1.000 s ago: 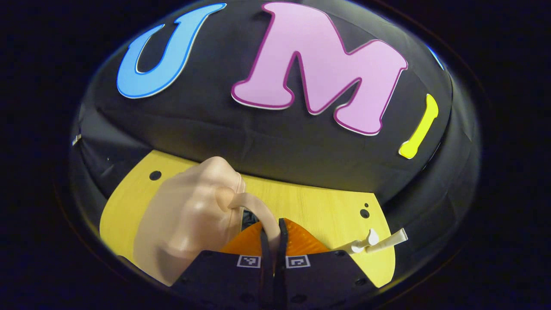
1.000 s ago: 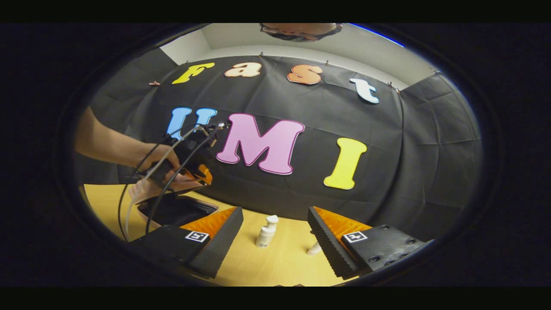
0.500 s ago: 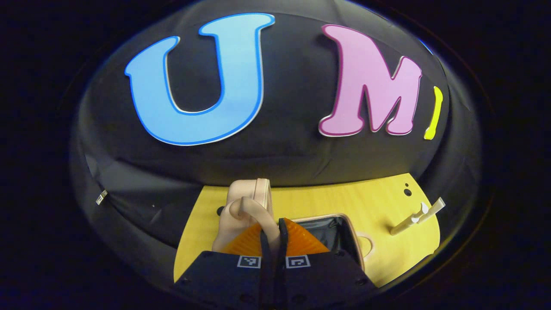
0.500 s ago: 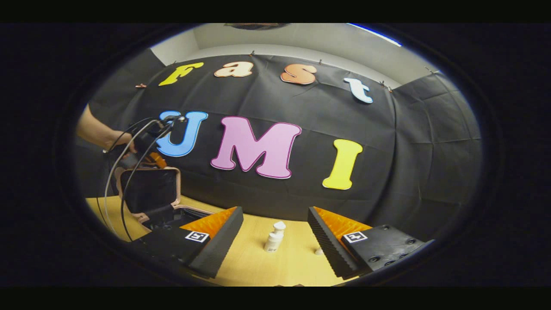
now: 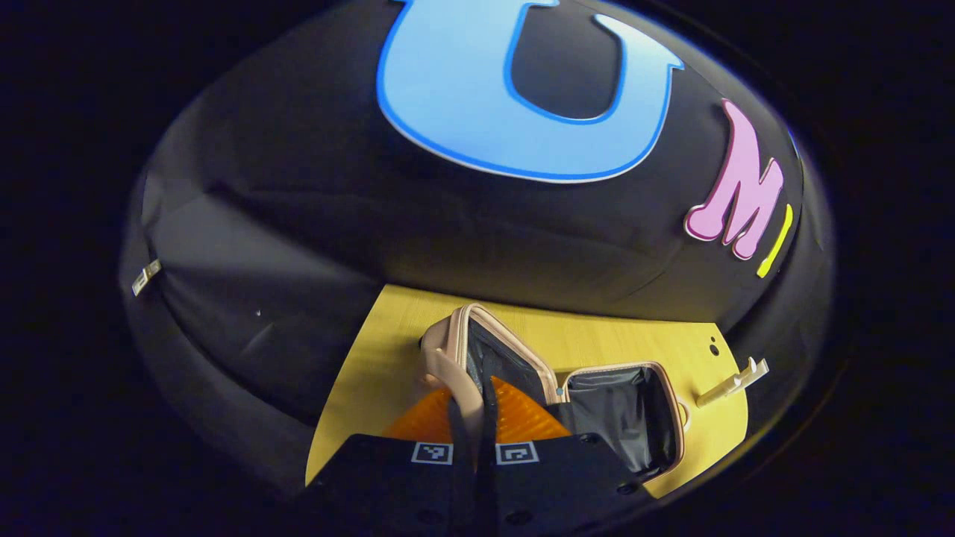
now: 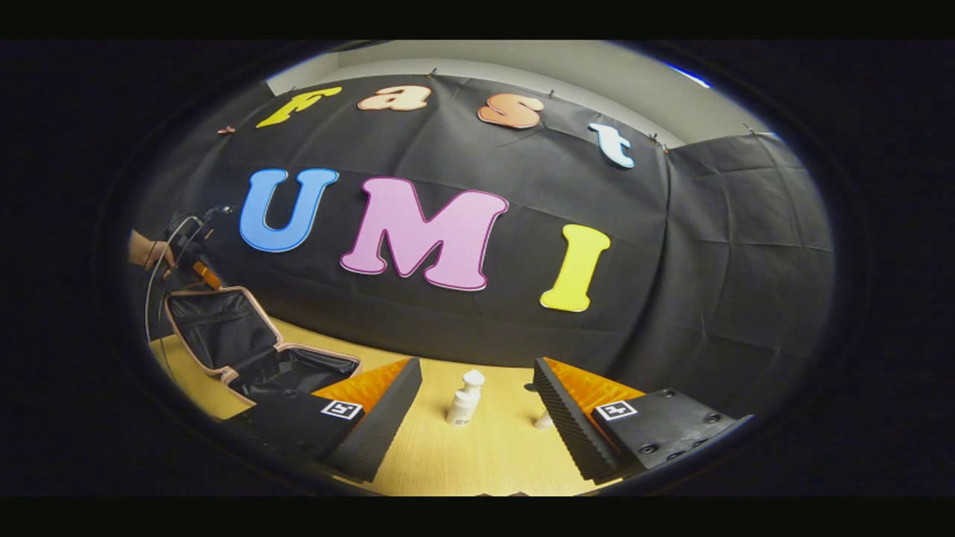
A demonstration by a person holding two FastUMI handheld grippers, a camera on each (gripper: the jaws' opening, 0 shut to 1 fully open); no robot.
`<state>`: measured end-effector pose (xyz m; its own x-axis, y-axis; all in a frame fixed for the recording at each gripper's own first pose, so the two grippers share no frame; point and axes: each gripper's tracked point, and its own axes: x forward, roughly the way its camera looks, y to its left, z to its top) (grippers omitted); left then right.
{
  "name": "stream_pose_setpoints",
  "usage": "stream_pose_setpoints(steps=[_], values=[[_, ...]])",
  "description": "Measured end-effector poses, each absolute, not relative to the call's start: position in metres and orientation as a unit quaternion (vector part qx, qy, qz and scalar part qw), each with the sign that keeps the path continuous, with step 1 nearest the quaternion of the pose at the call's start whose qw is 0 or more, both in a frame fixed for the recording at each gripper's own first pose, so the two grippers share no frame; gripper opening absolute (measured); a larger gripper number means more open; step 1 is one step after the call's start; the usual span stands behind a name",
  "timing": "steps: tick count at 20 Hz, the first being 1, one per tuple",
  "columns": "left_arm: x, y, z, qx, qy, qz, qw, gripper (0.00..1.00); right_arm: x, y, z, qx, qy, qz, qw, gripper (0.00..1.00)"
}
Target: First open the suitcase, pack the skin care products into it, and then close the suitcase.
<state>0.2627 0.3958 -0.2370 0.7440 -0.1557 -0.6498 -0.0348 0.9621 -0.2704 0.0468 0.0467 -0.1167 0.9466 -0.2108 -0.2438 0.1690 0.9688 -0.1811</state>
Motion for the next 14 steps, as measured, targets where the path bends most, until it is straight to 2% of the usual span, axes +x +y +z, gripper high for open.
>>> stream_pose_setpoints(steps=[3, 6, 7, 8, 9, 11, 13, 14], values=[[0.263, 0.415, -0.261, -0.188, 0.347, -0.103, 0.913, 0.06, 0.039, 0.068, -0.129, -0.080, 0.148, -0.091, 0.981, 0.96], [0.261, 0.437, -0.274, -0.292, 0.314, -0.132, 0.894, 0.10, 0.033, 0.091, -0.144, -0.088, 0.169, -0.078, 0.978, 0.97], [0.258, 0.451, -0.287, -0.310, 0.313, -0.120, 0.890, 0.14, 0.032, 0.097, -0.147, -0.089, 0.174, -0.073, 0.978, 0.97], [0.259, 0.483, -0.315, -0.264, 0.329, -0.060, 0.905, 0.17, 0.031, 0.102, -0.149, -0.090, 0.176, -0.071, 0.978, 0.97], [0.246, 0.505, -0.344, -0.222, 0.358, -0.033, 0.906, 0.21, 0.030, 0.105, -0.150, -0.090, 0.177, -0.069, 0.978, 0.97], [0.220, 0.528, -0.375, -0.175, 0.397, -0.016, 0.901, 0.17, 0.029, 0.112, -0.151, -0.094, 0.175, -0.066, 0.978, 0.97], [0.210, 0.532, -0.371, -0.161, 0.377, 0.000, 0.912, 0.18, 0.030, 0.115, -0.155, -0.095, 0.179, -0.063, 0.977, 0.96], [0.206, 0.531, -0.363, -0.147, 0.363, 0.014, 0.920, 0.10, 0.030, 0.116, -0.155, -0.094, 0.181, -0.062, 0.977, 0.97]])
